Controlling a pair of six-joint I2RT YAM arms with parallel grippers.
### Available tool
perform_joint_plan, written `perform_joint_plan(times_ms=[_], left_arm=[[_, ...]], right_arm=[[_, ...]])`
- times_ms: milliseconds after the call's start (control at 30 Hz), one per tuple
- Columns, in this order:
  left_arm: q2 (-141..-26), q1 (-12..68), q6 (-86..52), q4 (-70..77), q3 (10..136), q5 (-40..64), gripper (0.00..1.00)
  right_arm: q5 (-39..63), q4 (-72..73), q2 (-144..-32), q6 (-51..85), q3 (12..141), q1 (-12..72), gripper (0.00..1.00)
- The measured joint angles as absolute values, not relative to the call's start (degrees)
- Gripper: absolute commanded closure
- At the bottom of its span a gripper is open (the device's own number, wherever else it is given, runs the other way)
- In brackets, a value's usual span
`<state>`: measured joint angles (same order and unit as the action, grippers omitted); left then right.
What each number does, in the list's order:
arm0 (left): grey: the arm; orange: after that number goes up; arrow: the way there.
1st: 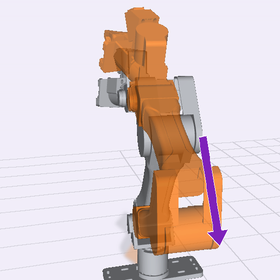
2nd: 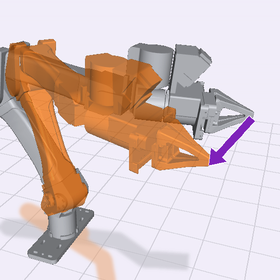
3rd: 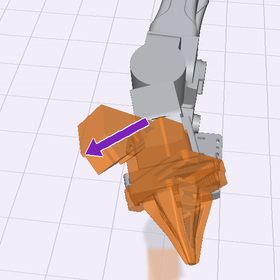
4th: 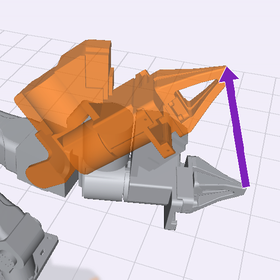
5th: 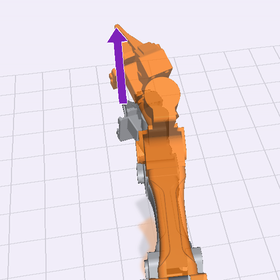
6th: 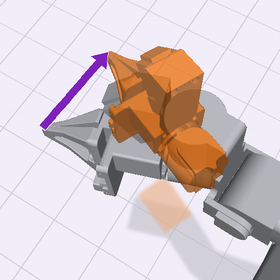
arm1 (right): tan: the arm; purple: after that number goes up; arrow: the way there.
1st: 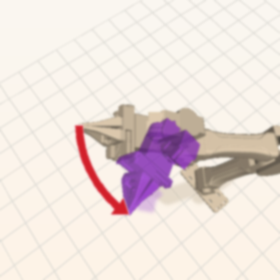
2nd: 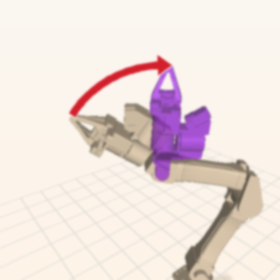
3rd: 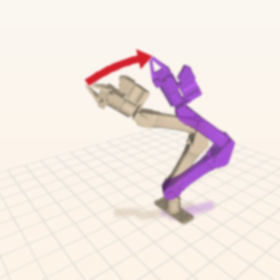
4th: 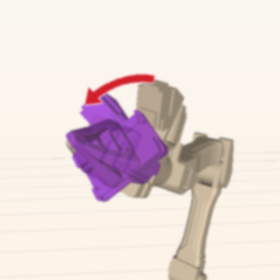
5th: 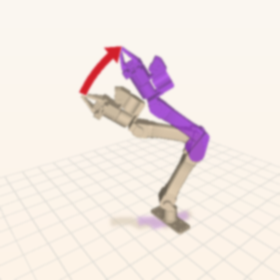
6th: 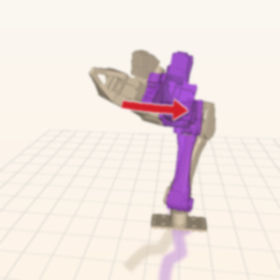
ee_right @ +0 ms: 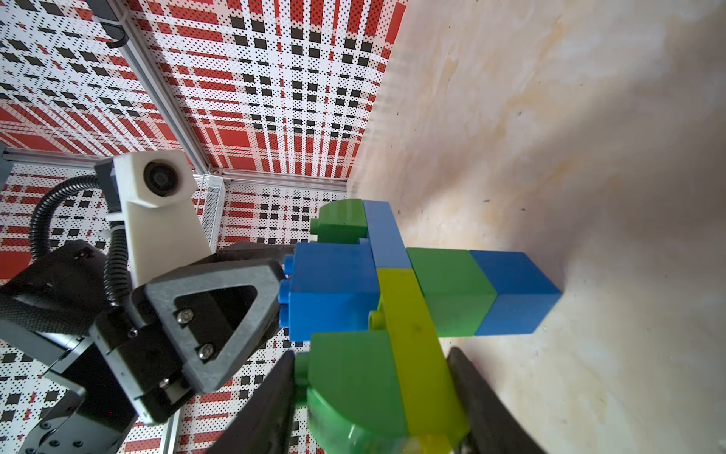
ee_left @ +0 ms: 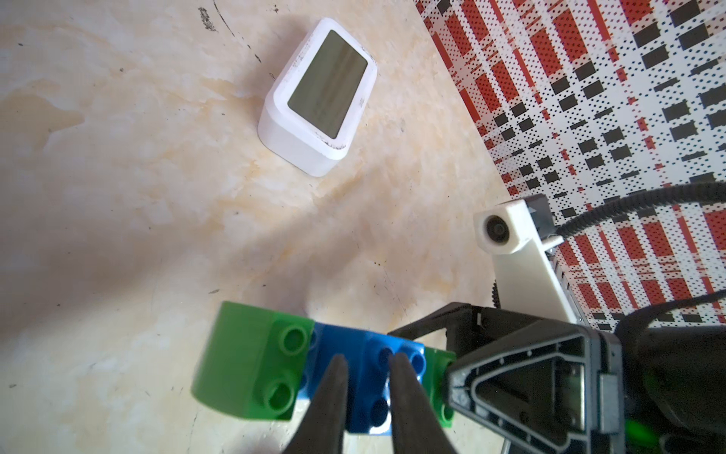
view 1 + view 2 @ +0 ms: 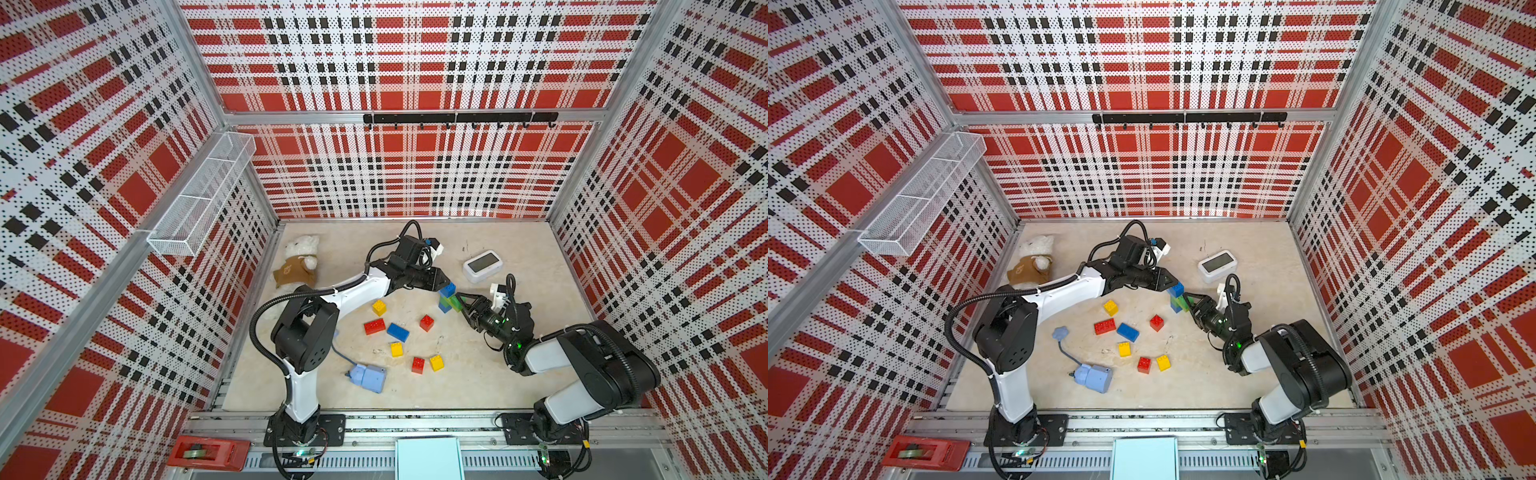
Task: Assemble a fork with lego
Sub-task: Assemble the lego brick with the lego brick, then place the lego brick at the center of the board.
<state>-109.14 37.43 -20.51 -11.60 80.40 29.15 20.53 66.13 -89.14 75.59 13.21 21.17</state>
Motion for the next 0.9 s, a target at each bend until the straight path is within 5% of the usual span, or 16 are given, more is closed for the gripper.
perform_joint_plan(times_ms=[100, 433, 633, 900], left_arm=[[-109.1, 37.4, -20.5, -11.6, 80.4, 29.2, 0.77], [-109.1, 37.4, -20.5, -11.9, 80.5, 29.4, 0.76], [-109.1, 37.5, -20.5, -13.6, 81.5, 29.4, 0.74], [-109.1, 37.6, -20.5, -15.3, 84.3, 29.6, 0.73]], right_arm=[[20.4, 65.4, -89.3, 74.9, 13.1, 21.1, 0.00], [22.0, 47.8, -76.7, 64.5, 14.0, 14.9, 0.00], [22.6, 21.4, -65.3, 45.3, 26.7, 12.2, 0.00], [27.7, 0.6, -67.7, 20.7, 41.7, 12.7, 0.06]])
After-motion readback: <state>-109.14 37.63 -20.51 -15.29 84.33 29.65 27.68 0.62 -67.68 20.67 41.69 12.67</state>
